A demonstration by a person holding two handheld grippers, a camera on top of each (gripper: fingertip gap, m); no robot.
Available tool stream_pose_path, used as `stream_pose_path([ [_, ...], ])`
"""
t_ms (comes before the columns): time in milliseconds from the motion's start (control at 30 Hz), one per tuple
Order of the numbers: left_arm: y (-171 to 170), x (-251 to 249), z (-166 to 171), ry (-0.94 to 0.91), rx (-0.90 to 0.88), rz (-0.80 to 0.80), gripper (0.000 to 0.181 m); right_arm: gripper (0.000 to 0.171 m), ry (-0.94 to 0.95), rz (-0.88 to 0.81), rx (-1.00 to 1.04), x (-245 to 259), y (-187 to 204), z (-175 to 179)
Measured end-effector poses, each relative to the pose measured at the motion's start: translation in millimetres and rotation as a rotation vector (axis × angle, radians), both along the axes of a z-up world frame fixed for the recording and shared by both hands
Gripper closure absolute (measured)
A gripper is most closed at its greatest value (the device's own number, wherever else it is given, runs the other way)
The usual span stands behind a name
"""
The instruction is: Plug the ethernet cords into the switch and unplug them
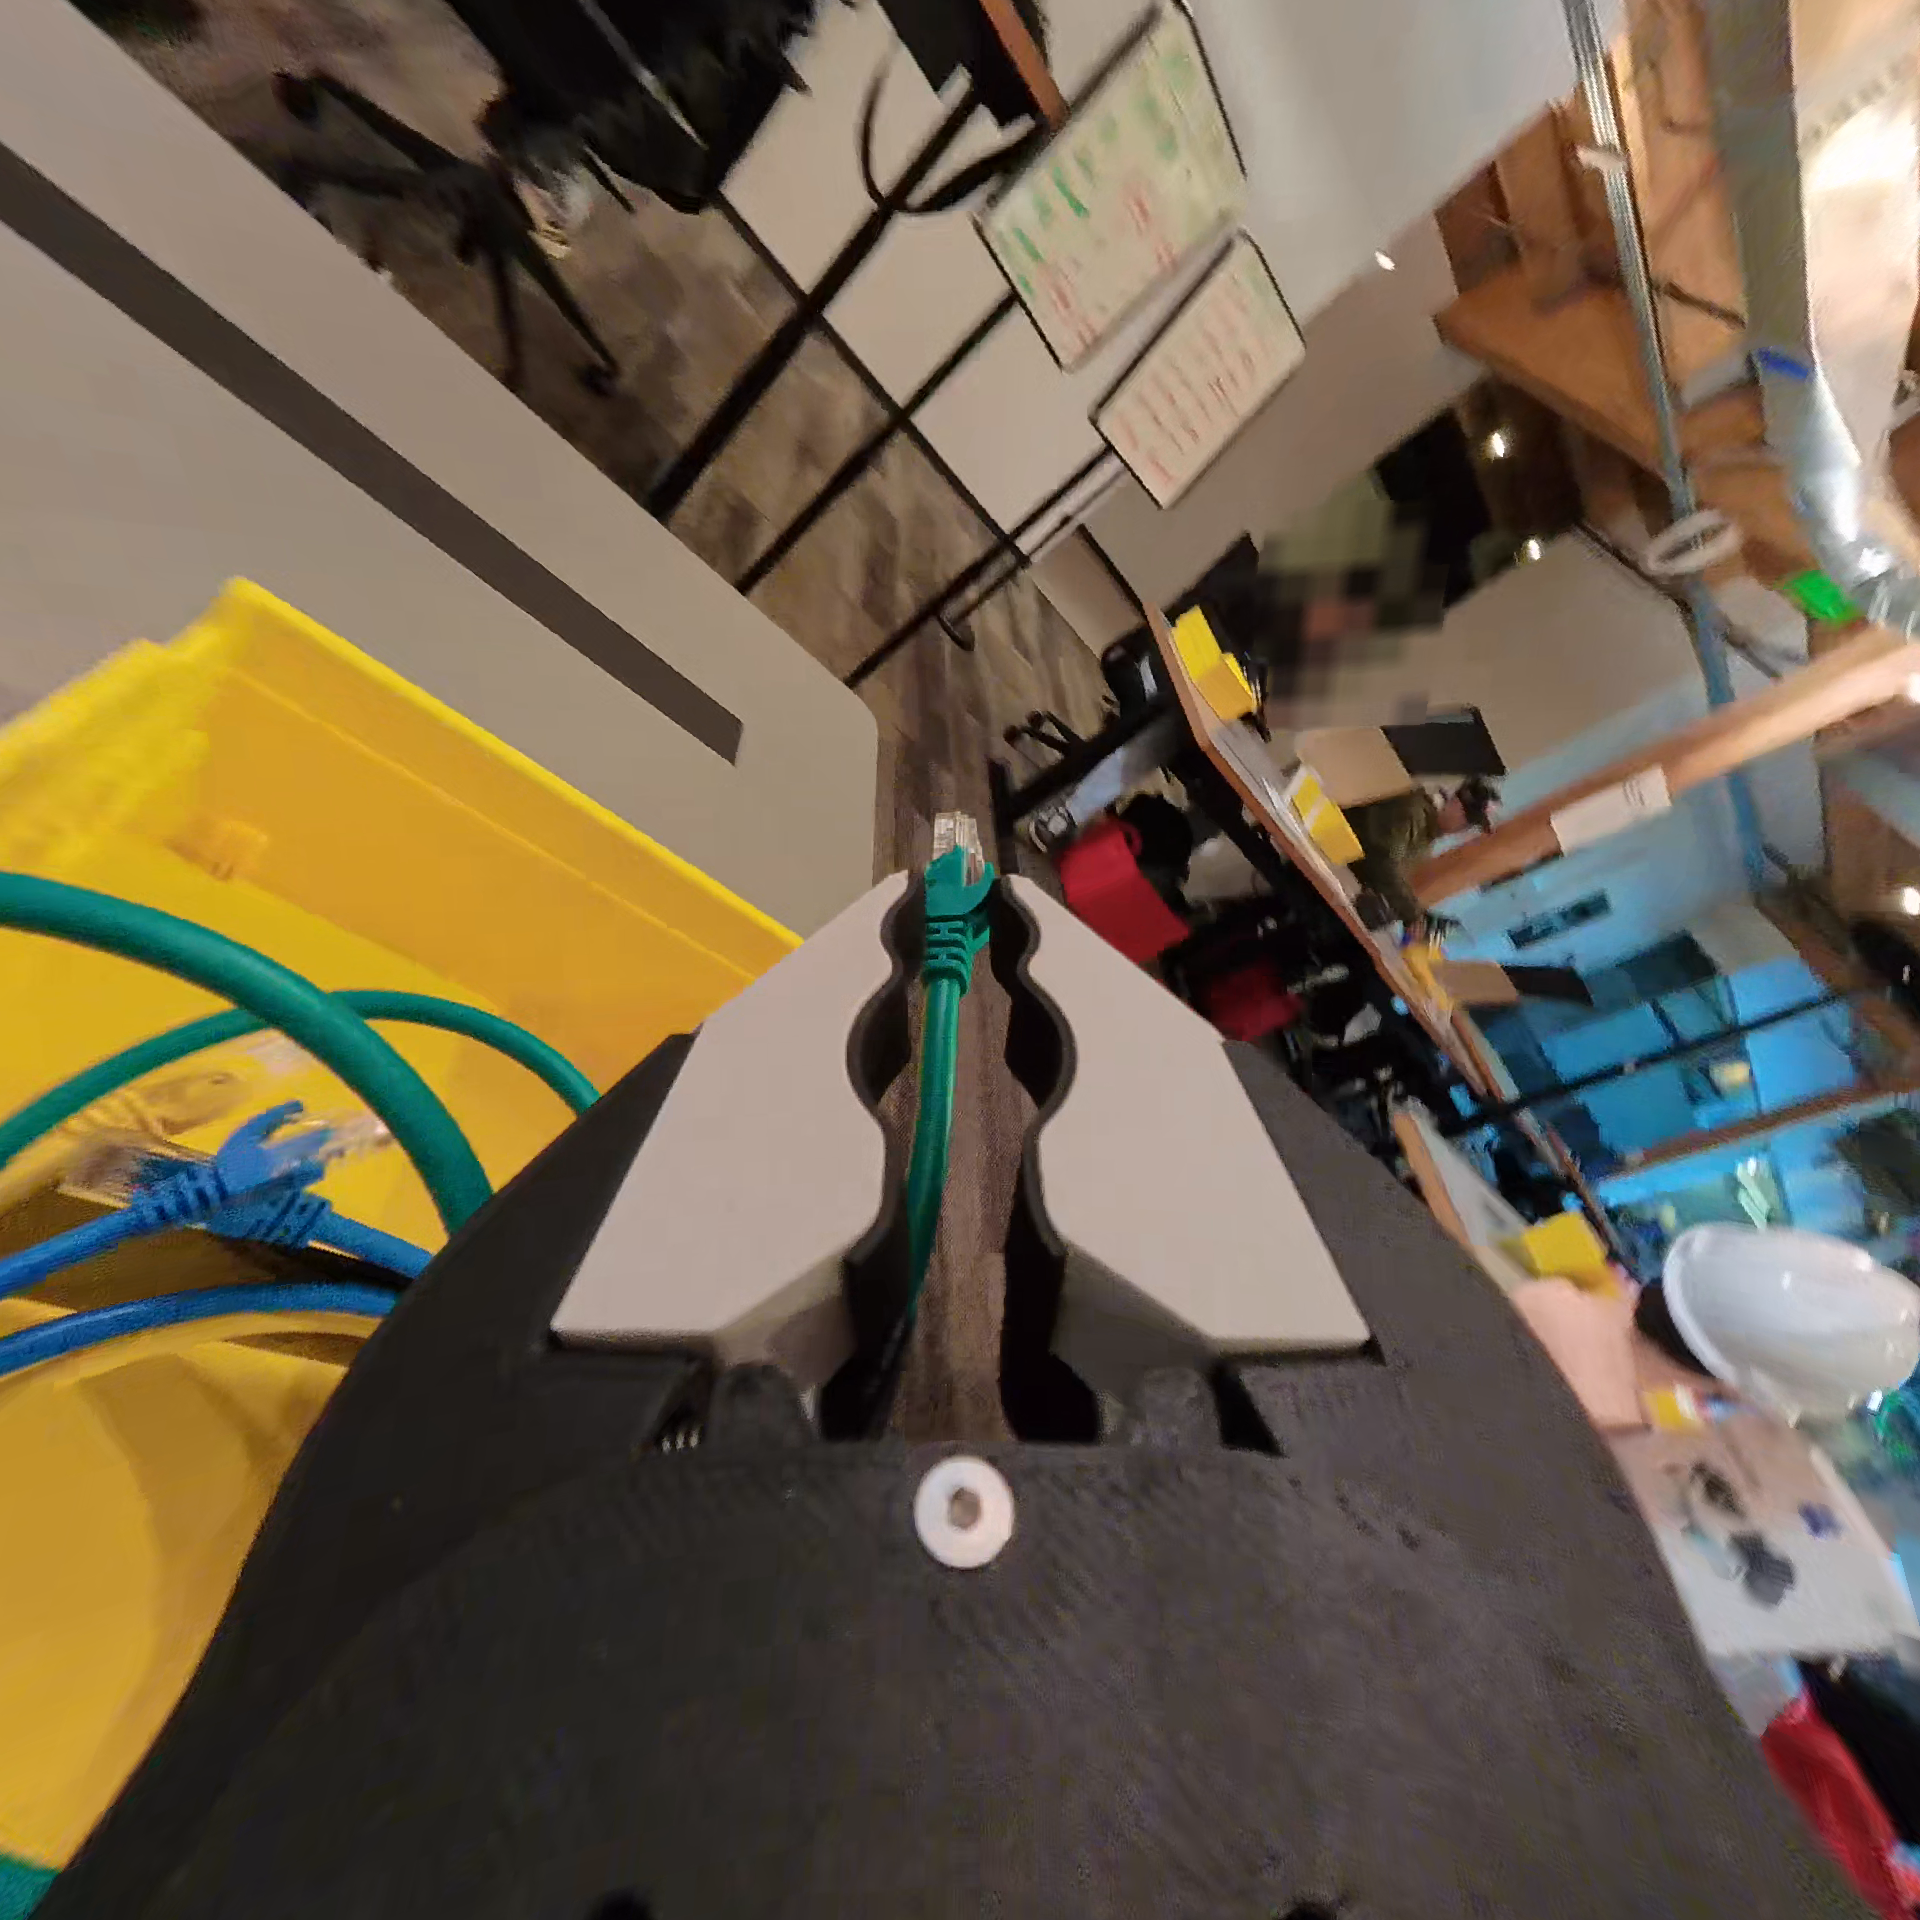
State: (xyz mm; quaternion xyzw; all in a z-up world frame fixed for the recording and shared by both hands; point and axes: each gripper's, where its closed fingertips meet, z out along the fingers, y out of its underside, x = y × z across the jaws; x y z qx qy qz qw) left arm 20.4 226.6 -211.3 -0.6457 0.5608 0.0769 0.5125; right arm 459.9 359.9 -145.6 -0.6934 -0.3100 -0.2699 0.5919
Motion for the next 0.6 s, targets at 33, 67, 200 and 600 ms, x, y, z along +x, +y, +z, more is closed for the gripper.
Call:
stream_pose_path([
  [33,0,0,-1,0.001,-0.002,0.001,0.145,0.162,0.021,-0.036,0.003,9,1,-8],
  [67,0,-1,-2,0.001,-0.001,0.003,0.145,0.162,0.016,-0.076,0.005,19,1,-16],
  [200,0,-3,-4,-0.001,-0.007,0.005,0.145,0.161,0.032,-0.164,0.007,38,-2,-47],
  [600,-1,-6,-7,0.011,-0.007,0.009,0.145,0.137,-0.021,-0.219,-0.172,43,-17,-97],
])
